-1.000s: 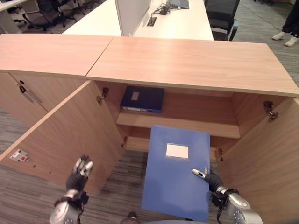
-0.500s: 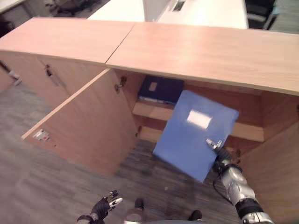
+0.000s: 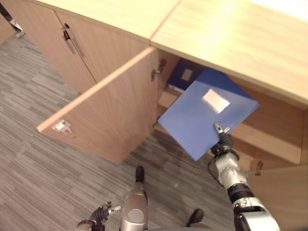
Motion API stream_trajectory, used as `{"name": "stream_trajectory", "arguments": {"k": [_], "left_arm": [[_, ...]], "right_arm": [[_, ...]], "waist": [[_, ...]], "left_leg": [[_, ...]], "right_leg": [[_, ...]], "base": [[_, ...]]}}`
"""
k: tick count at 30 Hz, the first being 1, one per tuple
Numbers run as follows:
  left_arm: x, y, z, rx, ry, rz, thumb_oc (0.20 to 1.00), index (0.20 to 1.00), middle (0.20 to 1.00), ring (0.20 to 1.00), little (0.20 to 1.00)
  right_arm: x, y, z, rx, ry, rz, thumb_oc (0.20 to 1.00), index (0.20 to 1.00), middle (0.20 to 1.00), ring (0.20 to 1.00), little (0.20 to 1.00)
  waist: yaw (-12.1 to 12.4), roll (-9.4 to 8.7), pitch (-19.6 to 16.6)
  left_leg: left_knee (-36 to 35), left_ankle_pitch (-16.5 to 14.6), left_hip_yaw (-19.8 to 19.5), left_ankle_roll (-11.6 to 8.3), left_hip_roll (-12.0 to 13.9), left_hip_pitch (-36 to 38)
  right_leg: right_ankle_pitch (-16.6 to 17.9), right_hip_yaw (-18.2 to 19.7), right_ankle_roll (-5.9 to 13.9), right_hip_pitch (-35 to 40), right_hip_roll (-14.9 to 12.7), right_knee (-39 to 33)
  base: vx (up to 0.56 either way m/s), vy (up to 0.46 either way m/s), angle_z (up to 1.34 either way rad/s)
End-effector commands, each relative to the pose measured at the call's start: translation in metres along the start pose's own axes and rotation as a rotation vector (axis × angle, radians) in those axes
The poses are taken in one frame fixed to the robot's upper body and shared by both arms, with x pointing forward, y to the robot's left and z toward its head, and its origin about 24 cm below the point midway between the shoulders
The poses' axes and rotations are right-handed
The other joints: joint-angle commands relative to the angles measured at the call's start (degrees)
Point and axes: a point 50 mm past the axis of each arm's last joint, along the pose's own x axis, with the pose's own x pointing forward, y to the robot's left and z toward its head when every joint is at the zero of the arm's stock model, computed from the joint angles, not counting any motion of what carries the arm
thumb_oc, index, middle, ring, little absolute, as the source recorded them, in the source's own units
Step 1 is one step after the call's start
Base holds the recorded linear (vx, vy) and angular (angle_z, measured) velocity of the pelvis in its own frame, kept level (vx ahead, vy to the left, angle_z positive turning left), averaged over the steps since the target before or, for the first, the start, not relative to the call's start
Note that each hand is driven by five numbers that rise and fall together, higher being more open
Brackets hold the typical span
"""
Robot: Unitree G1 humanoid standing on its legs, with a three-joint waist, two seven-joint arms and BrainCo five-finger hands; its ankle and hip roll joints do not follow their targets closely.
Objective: Put the empty folder in the office cabinet
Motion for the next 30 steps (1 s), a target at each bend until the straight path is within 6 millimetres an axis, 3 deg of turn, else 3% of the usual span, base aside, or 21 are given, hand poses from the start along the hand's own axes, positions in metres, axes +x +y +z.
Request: {"name": "stream_trajectory", "arguments": {"k": [1, 2, 3, 5, 6, 8, 9, 10, 14, 15, 17, 20, 25, 30], "left_arm": [[-0.007, -0.007, -0.032, 0.106, 0.126, -0.030, 1.000, 1.000, 1.000, 1.000, 1.000], [-0.007, 0.001, -0.022, 0.180, 0.100, -0.019, 1.000, 1.000, 1.000, 1.000, 1.000], [-0.007, 0.001, -0.022, 0.180, 0.100, -0.019, 1.000, 1.000, 1.000, 1.000, 1.000], [-0.008, 0.005, -0.018, 0.168, 0.078, 0.003, 1.000, 1.000, 1.000, 1.000, 1.000], [-0.008, 0.008, -0.016, 0.138, 0.065, 0.016, 1.000, 1.000, 1.000, 1.000, 1.000], [-0.009, 0.009, -0.015, 0.115, 0.048, 0.028, 1.000, 1.000, 1.000, 1.000, 1.000], [-0.009, 0.008, -0.015, 0.115, 0.047, 0.027, 1.000, 1.000, 1.000, 1.000, 1.000], [-0.009, 0.007, -0.013, 0.109, 0.031, 0.020, 1.000, 1.000, 1.000, 1.000, 1.000], [-0.011, 0.010, -0.014, 0.117, 0.031, 0.023, 1.000, 1.000, 1.000, 1.000, 1.000], [-0.011, 0.010, -0.013, 0.127, 0.029, 0.018, 1.000, 1.000, 1.000, 1.000, 1.000], [-0.009, 0.009, -0.010, 0.143, 0.027, 0.016, 1.000, 1.000, 1.000, 1.000, 1.000], [-0.008, 0.006, -0.011, 0.153, 0.026, 0.009, 1.000, 1.000, 1.000, 1.000, 1.000], [-0.008, 0.001, -0.019, 0.149, 0.056, -0.004, 1.000, 1.000, 1.000, 1.000, 1.000], [-0.011, -0.003, -0.031, 0.135, 0.094, -0.005, 1.000, 1.000, 1.000, 1.000, 1.000]], "right_arm": [[0.011, 0.007, 0.052, 0.013, -0.192, 0.057, 0.200, 0.200, 0.200, 0.200, 0.200], [0.011, 0.019, 0.040, 0.023, -0.152, 0.092, 0.200, 0.200, 0.200, 0.200, 0.200], [0.011, 0.020, 0.040, 0.024, -0.153, 0.093, 0.200, 0.200, 0.200, 0.200, 0.200], [0.012, 0.028, 0.036, 0.025, -0.131, 0.116, 0.200, 0.200, 0.200, 0.200, 0.200], [0.012, 0.033, 0.032, 0.026, -0.118, 0.131, 0.200, 0.200, 0.200, 0.200, 0.200], [0.011, 0.035, 0.026, 0.021, -0.097, 0.137, 0.200, 0.200, 0.200, 0.200, 0.200], [0.011, 0.035, 0.026, 0.021, -0.097, 0.137, 0.200, 0.200, 0.200, 0.200, 0.200], [0.010, 0.035, 0.023, 0.020, -0.086, 0.135, 0.200, 0.200, 0.200, 0.200, 0.200], [0.005, 0.022, 0.018, 0.017, -0.078, 0.111, 0.200, 0.200, 0.200, 0.200, 0.200], [0.004, 0.018, 0.017, 0.020, -0.078, 0.099, 0.200, 0.200, 0.200, 0.200, 0.200], [0.002, 0.007, 0.020, 0.028, -0.088, 0.067, 0.200, 0.200, 0.200, 0.200, 0.200], [0.000, -0.006, 0.023, 0.015, -0.094, 0.037, 0.200, 0.200, 0.200, 0.200, 0.200], [0.002, -0.008, 0.025, -0.014, -0.088, 0.034, 0.200, 0.200, 0.200, 0.200, 0.200], [-0.001, -0.007, 0.023, -0.044, -0.073, 0.069, 0.200, 0.200, 0.200, 0.200, 0.200]], "waist": [[1.2, 2.22, -2.5], [-0.6, 1.25, -2.2], [-0.4, 1.27, -2.3], [-1.3, 2.52, -1.9], [-1.6, 3.48, -1.3], [-1.9, 4.76, -0.6], [-1.8, 5.10, -0.8], [-2.3, 4.88, -0.3], [-2.5, 4.40, -0.1], [-2.5, 4.07, -0.4], [-3.9, 3.98, -1.7], [-5.0, 3.59, -2.7], [-5.2, 4.50, -4.0], [-6.0, 5.72, -4.8]], "left_leg": [[-5.0, 6.3, -3.3, -3.60, 3.0, -1.7], [-2.8, 1.9, -2.0, -0.48, 0.6, 0.0], [-2.8, 2.0, -1.8, -0.34, 0.7, -0.2], [-2.6, 0.4, -1.3, 1.18, 0.9, 1.6], [-2.3, -0.5, -0.6, 2.09, 1.2, 2.7], [-2.4, -1.6, -0.3, 3.24, 1.0, 4.5], [-2.4, -1.4, -0.2, 3.24, 1.4, 4.3], [-3.1, -3.1, 0.5, 3.85, -0.6, 7.3], [-2.8, -5.9, 1.2, 3.04, -1.8, 10.4], [-2.6, -6.3, 0.9, 2.56, -1.9, 10.6], [-2.7, -6.5, 0.2, 1.30, -1.7, 10.9], [-3.0, -6.4, 0.4, 0.72, -2.4, 11.2], [-4.7, -5.5, 1.4, -0.14, -2.6, 12.5], [-5.3, -4.1, 1.7, -2.27, 0.3, 14.0]], "right_leg": [[-9.1, 0.9, 4.54, 4.4, 1.2, 5.1], [-6.0, 4.3, 7.92, -2.9, -2.2, 17.8], [-5.8, 4.5, 7.92, -3.3, -2.2, 17.9], [-1.6, 5.8, 8.46, -8.3, -2.3, 27.2], [0.8, 5.0, 8.46, -10.1, -2.5, 31.5], [2.1, 2.8, 8.46, -12.1, -2.8, 37.1], [2.6, 2.8, 8.46, -12.3, -2.3, 36.6], [3.7, 0.7, 8.46, -12.2, -4.4, 35.5], [3.5, -5.0, 8.46, -9.6, -10.0, 23.9], [4.1, -4.7, 8.40, -9.4, -10.8, 20.5], [7.7, -0.5, 8.46, -9.5, -12.2, 13.9], [9.2, 2.8, 8.46, -8.2, -11.6, 10.3], [10.2, 0.7, 8.46, -7.6, -11.9, 10.1], [5.7, 0.6, 8.46, -5.1, -9.6, 5.7]], "base": [[0.38, 0.456, -0.27], [0.16, 0.275, -0.34], [0.24, 0.350, -0.51], [0.12, 0.214, -0.44], [0.12, 0.244, -0.40], [0.09, 0.162, -0.34], [0.18, 0.154, -0.29], [0.20, 0.129, -0.26], [0.22, 0.008, -0.39], [0.20, -0.141, -0.15], [0.20, -0.168, 0.08], [0.11, -0.102, 0.26], [0.04, -0.087, -0.04], [0.07, -0.195, -0.20]]}}
